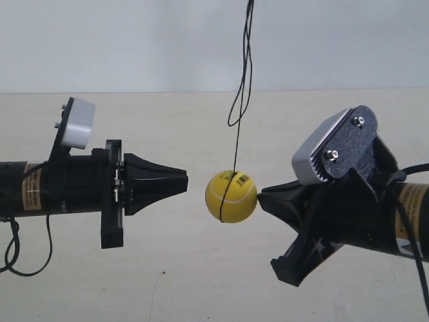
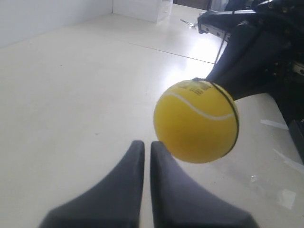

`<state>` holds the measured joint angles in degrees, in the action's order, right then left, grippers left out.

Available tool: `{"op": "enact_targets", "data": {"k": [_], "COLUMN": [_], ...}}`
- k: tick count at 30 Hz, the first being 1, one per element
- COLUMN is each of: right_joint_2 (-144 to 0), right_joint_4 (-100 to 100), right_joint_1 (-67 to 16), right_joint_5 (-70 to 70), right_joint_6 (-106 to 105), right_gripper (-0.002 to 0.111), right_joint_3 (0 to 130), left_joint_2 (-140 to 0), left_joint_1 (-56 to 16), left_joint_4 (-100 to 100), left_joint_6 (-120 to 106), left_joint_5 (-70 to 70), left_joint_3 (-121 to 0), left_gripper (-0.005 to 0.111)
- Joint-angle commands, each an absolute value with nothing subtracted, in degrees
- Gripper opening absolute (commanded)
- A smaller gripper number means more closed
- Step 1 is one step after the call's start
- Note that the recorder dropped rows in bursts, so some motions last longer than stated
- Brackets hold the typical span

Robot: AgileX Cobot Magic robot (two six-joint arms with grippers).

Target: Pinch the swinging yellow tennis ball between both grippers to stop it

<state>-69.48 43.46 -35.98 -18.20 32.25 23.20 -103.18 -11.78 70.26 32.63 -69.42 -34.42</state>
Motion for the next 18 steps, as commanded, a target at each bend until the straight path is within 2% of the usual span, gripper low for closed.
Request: {"op": "enact_targets", "data": {"k": [1, 10, 18], "right_joint_2": [-69.2, -68.5, -58.6], "right_joint_4": [37.6, 36.3, 35.8], "right_joint_1": [-35.8, -35.8, -35.8], "right_joint_5": [-15.9, -15.0, -8.0], "right_joint_6": [27.1, 25.4, 25.4], "right_gripper": [0.0, 0.0, 0.0], "right_joint_3": [23.5, 23.5, 23.5], "left_joint_2": [-103.4, -102.0, -94.8], "left_joint_1": [-10.3, -10.2, -10.2], "left_joint_4": [69.2, 70.4, 69.1], "left_joint_6": [34.3, 35.2, 35.6], "left_joint_5": [-70.0, -70.0, -64.3], "left_joint_3": [-34.4, -34.4, -31.9], "left_gripper": [0.005, 0.005, 0.005]}}
